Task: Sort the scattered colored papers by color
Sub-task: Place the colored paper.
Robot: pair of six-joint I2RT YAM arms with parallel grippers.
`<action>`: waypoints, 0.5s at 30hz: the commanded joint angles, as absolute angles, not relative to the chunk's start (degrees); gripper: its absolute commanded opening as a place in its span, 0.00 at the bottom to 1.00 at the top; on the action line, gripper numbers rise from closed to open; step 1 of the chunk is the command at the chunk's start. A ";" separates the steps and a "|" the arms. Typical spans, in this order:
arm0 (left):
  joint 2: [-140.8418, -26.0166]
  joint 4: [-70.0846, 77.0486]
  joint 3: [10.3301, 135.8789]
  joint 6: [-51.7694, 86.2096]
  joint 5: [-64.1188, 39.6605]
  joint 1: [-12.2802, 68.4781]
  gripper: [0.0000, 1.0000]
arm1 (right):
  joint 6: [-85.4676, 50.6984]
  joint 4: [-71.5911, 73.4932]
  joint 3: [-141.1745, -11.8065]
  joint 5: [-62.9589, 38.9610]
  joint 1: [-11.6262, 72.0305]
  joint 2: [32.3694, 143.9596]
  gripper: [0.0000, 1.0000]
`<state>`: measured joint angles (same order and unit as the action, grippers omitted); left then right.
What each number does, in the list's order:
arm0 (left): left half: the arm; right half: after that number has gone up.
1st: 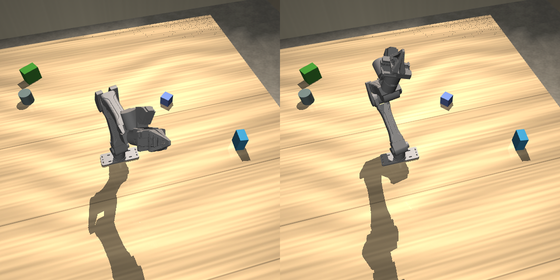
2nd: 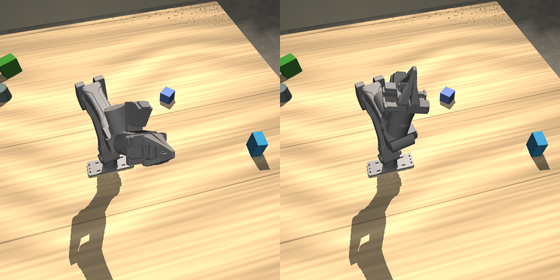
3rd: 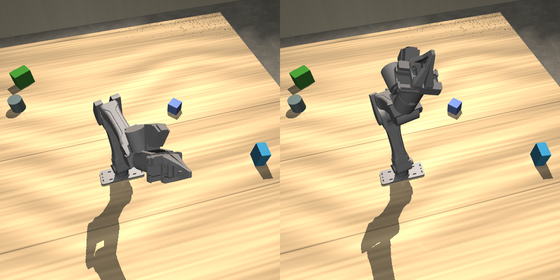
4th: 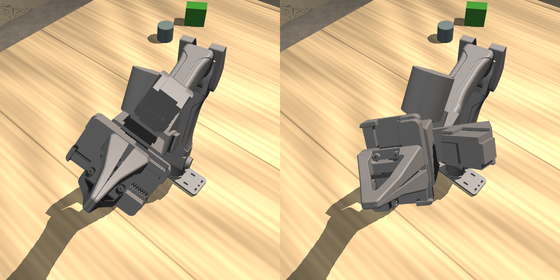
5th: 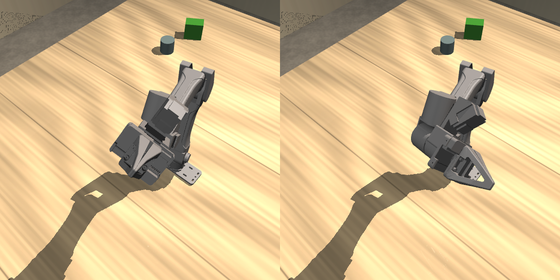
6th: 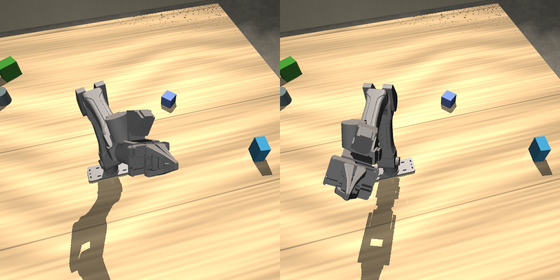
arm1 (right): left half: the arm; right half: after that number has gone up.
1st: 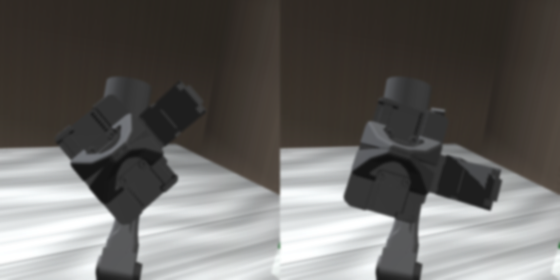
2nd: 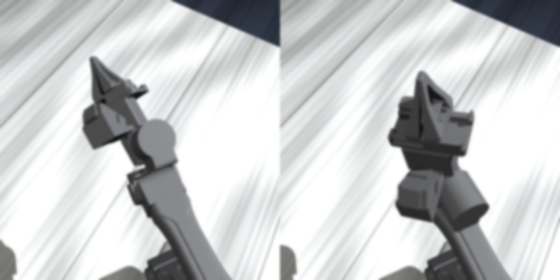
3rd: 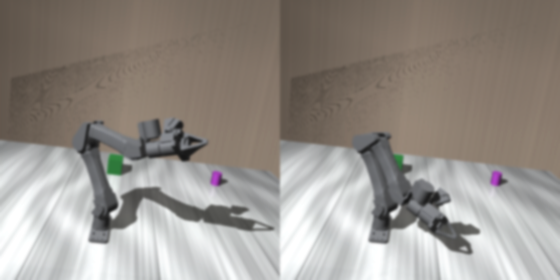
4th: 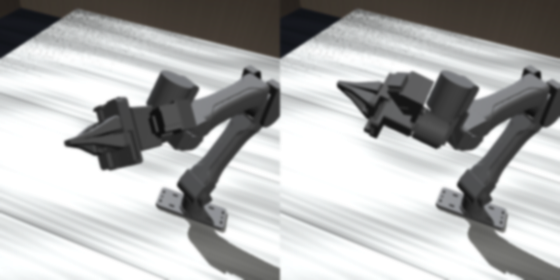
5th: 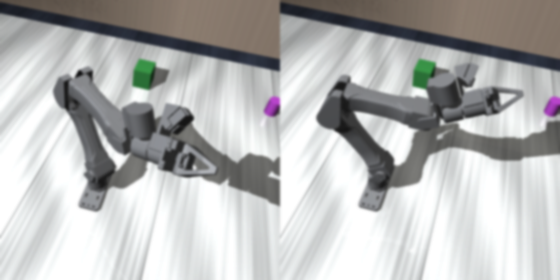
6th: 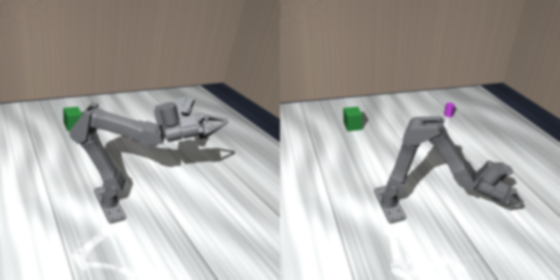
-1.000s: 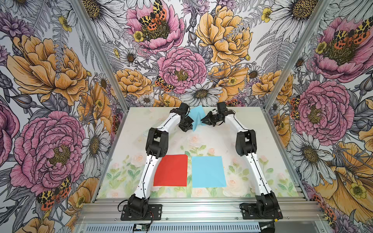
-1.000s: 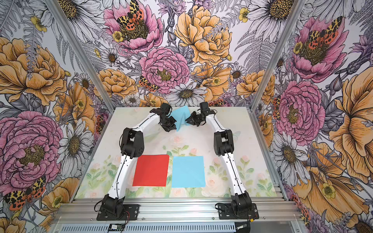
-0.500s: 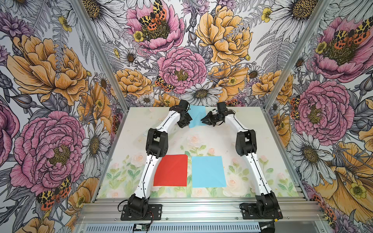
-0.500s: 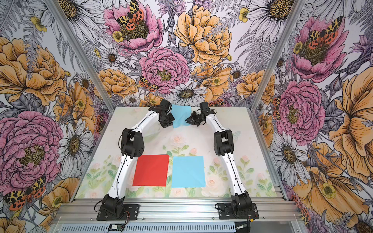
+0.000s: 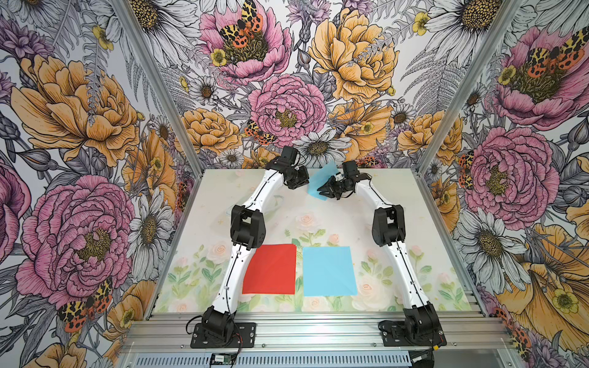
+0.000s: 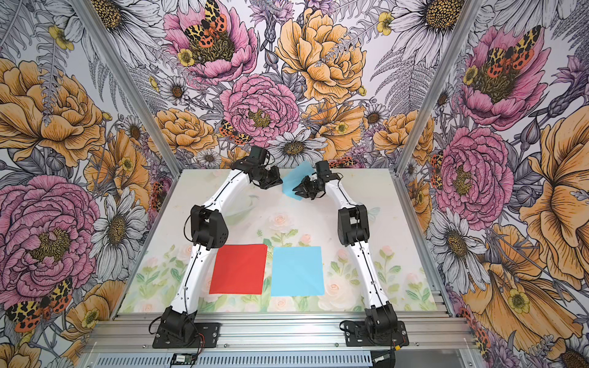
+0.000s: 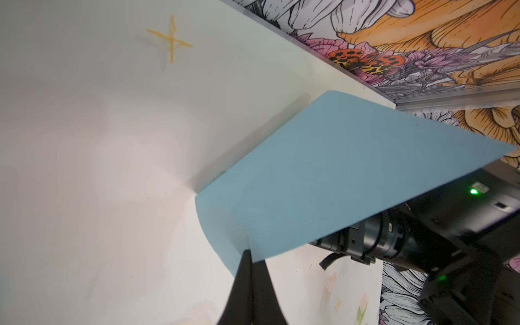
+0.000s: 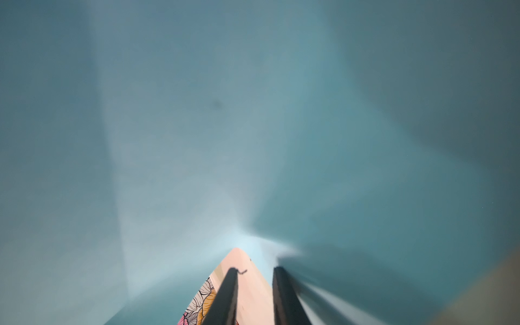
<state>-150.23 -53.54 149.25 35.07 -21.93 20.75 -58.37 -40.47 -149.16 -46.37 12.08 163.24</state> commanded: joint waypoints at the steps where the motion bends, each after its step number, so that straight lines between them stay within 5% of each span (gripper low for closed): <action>1: -149.91 -52.91 147.12 32.71 -24.61 20.37 0.00 | -57.19 -44.67 -149.35 -45.02 11.98 162.75 0.26; 15: -144.99 -52.91 139.57 29.71 -22.27 19.42 0.00 | -53.46 -44.85 -144.55 -52.05 10.99 154.04 0.41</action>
<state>-149.95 -53.49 140.11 31.77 -23.44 20.21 -55.53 -43.90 -145.38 -48.97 11.55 159.52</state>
